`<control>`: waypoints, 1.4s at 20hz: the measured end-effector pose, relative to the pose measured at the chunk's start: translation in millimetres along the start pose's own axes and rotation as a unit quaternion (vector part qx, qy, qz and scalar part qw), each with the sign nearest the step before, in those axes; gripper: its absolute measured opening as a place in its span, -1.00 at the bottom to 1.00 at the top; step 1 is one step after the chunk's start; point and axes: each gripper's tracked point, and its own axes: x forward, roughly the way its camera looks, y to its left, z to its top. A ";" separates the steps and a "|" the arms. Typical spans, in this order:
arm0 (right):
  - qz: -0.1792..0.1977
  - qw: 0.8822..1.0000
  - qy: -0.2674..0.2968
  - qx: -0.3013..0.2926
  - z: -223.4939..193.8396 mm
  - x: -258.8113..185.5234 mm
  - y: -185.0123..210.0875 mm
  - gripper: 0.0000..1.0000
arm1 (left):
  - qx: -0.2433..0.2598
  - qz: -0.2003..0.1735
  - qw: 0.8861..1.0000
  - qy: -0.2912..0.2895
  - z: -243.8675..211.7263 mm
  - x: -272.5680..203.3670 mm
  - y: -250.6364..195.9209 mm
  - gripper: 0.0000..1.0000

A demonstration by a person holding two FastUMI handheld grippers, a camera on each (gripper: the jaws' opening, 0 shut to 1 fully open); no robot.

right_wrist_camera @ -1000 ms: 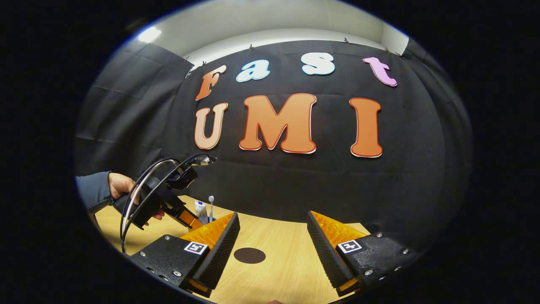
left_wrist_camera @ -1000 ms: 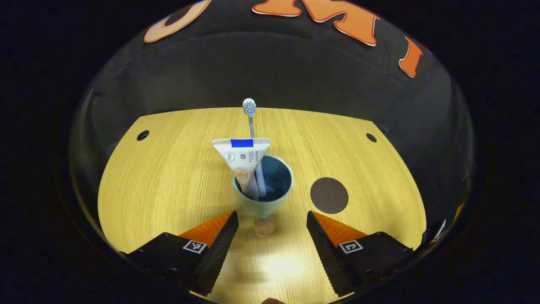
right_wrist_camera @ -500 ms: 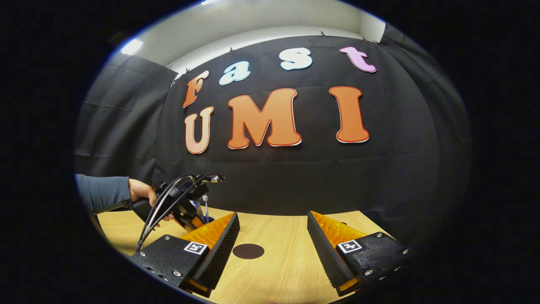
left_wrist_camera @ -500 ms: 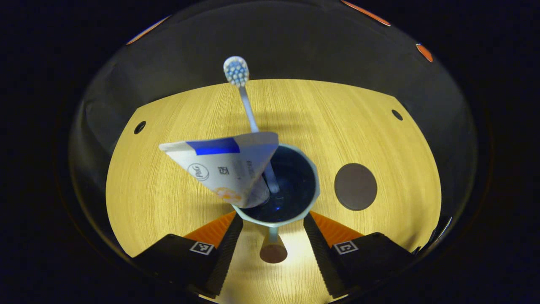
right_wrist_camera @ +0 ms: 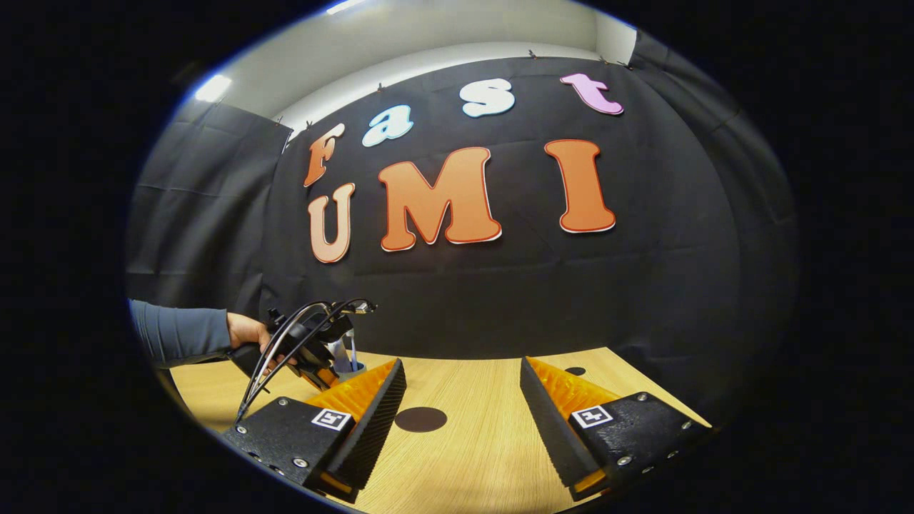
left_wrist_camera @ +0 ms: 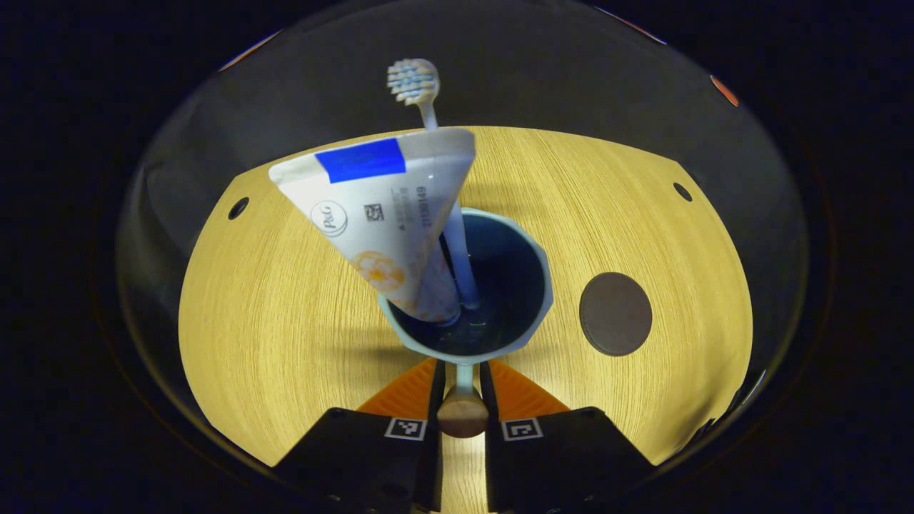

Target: Put the toothbrush and toothpaste on the desktop into the cup, then pick up the cup and place it on the coaster on the desktop.

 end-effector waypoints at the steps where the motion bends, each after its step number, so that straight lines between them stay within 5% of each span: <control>1: 0.002 1.000 -0.001 0.000 0.6 -3.2 0.9 0.93 | -0.002 -0.004 1.000 -0.004 -6.8 -2.2 10.7 -0.53; 4: -0.006 1.000 0.000 -0.001 0.0 -6.6 -4.8 0.92 | -0.003 -0.018 1.000 -0.022 -27.1 -37.4 33.2 -0.53; 10: -0.018 1.000 0.000 -0.005 -2.0 -17.8 -14.1 0.92 | 0.039 -0.033 0.998 -0.046 3.1 -66.0 -1.7 -0.53; 15: -0.028 1.000 0.007 -0.003 -6.7 -29.0 -25.0 0.93 | 0.070 -0.058 0.995 -0.047 3.0 -41.7 -36.6 -0.53; 26: -0.055 0.998 0.027 -0.017 -15.7 -45.4 -43.8 0.93 | 0.103 -0.054 0.993 -0.015 -13.7 6.8 -64.2 -0.55; 28: -0.059 0.998 0.029 -0.015 -16.5 -44.1 -44.1 0.94 | 0.112 -0.058 0.991 -0.039 -2.6 -14.2 -52.6 0.14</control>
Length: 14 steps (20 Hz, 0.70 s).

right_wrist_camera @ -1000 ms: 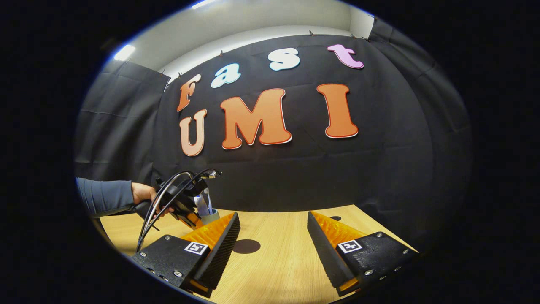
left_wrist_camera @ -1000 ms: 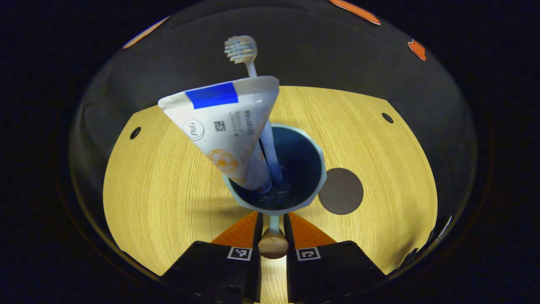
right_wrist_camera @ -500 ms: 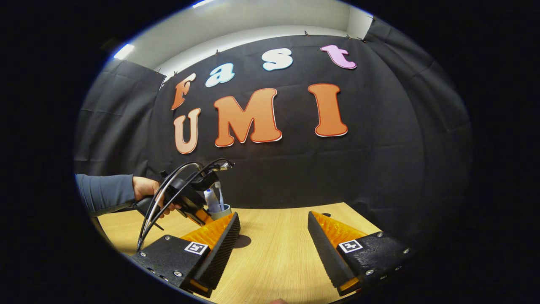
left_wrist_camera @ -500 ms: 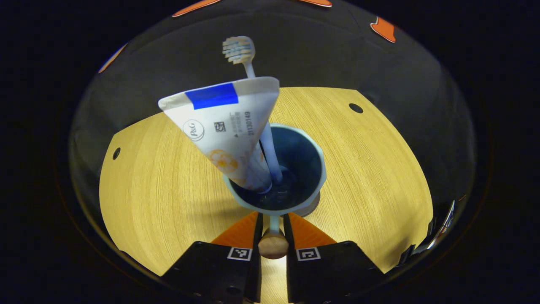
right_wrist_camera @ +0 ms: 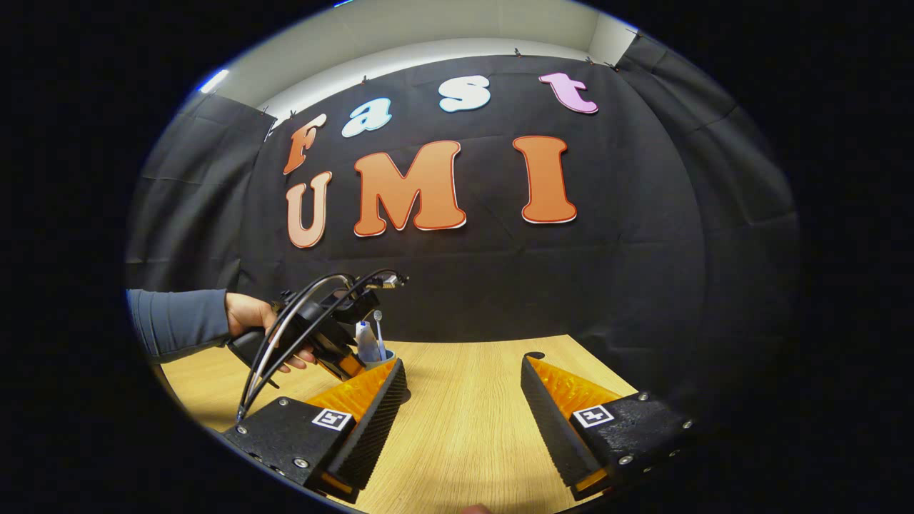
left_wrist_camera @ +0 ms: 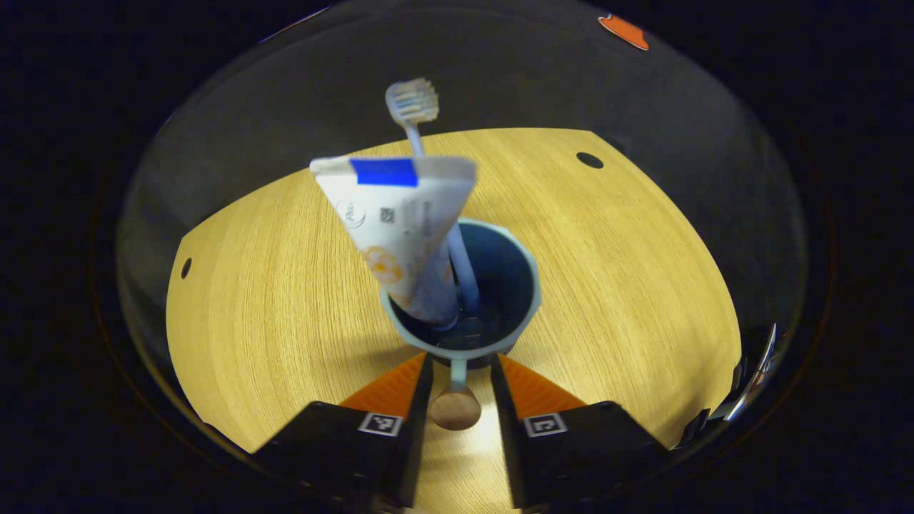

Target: Put the toothbrush and toothpaste on the desktop into the cup, then pick up the cup and place it on the coaster on the desktop.

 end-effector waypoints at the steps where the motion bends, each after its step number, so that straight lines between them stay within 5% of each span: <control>1: 0.001 1.000 0.001 0.003 0.8 -0.2 1.5 0.94 | 0.005 -0.001 1.000 -0.012 5.2 -6.2 0.6 0.46; 3: 0.002 1.000 0.002 0.009 2.6 1.5 4.2 0.94 | 0.017 0.005 0.999 -0.040 8.8 -13.9 7.5 0.97; 10: 0.012 1.000 -0.007 -0.008 17.3 16.1 38.9 0.93 | 0.022 0.042 0.981 -0.189 24.7 -78.1 20.2 0.99; 14: 0.011 0.999 -0.035 -0.020 35.0 21.9 62.6 0.93 | 0.022 0.082 0.951 -0.296 21.6 -107.2 15.2 0.99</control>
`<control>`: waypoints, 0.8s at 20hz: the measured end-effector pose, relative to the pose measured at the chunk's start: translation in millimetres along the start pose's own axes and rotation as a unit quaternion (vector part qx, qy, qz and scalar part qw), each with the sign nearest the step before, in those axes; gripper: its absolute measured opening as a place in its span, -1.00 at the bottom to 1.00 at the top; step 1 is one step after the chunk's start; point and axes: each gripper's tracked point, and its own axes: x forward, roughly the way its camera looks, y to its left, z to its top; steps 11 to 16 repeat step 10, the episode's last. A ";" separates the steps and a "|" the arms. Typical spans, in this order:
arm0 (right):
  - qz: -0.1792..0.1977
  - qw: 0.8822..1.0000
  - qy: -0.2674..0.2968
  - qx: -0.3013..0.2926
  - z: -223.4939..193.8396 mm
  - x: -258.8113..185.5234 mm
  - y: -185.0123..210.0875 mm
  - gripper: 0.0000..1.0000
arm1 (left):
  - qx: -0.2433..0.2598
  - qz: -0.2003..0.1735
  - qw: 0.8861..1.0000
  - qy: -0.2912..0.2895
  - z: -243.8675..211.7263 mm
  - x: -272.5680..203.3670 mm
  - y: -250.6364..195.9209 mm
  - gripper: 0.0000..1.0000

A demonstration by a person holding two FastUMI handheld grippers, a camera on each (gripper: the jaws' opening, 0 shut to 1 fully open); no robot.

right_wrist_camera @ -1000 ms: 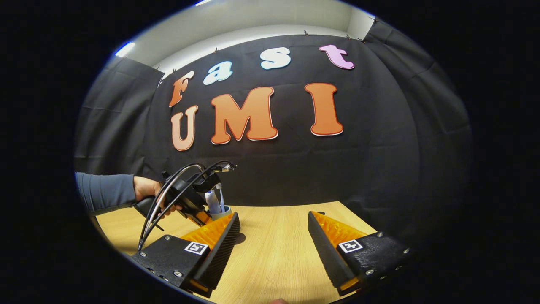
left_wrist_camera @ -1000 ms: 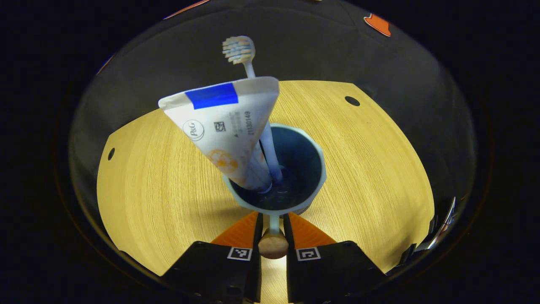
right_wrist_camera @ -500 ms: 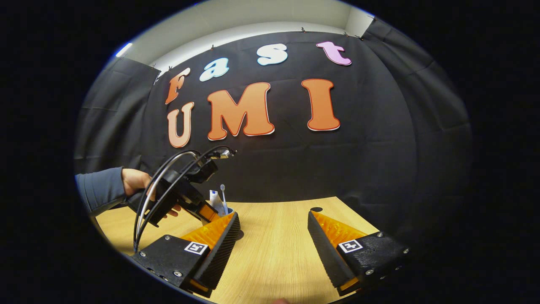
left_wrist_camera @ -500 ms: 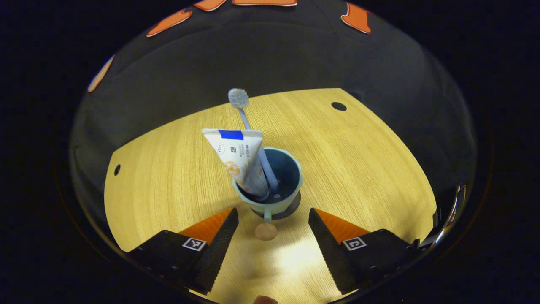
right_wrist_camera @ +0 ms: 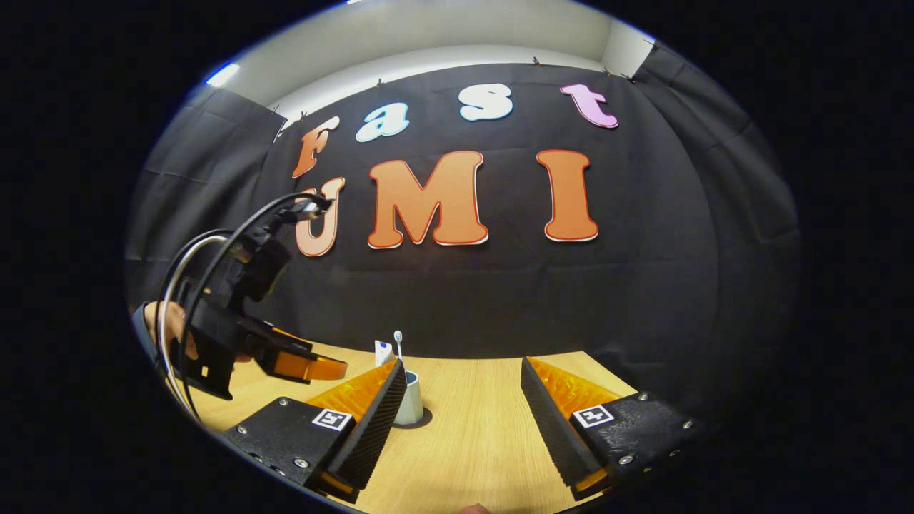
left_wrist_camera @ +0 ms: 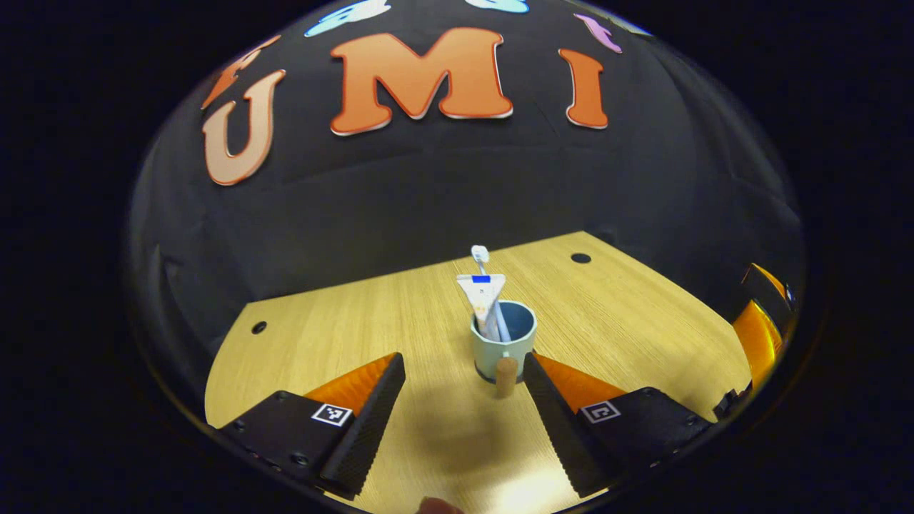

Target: Put the toothbrush and toothpaste on the desktop into the cup, then pick up the cup and place it on the coaster on the desktop.

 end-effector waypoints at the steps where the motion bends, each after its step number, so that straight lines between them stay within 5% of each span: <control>1: 0.003 1.000 -0.004 -0.004 2.0 1.3 7.1 0.94 | -0.003 0.016 0.999 -0.028 -0.6 -1.2 1.4 0.99; 5: 0.020 0.999 -0.020 -0.023 11.5 4.1 36.6 0.93 | 0.030 0.069 0.992 -0.103 0.6 -13.2 -6.3 0.99; 10: 0.054 0.997 -0.038 -0.042 20.9 8.7 83.0 0.93 | 0.020 0.086 0.976 -0.200 15.9 -44.3 -11.5 0.98; 16: 0.054 0.997 -0.038 -0.042 20.9 8.7 83.0 0.93 | 0.020 0.086 0.976 -0.200 15.9 -44.3 -11.5 0.98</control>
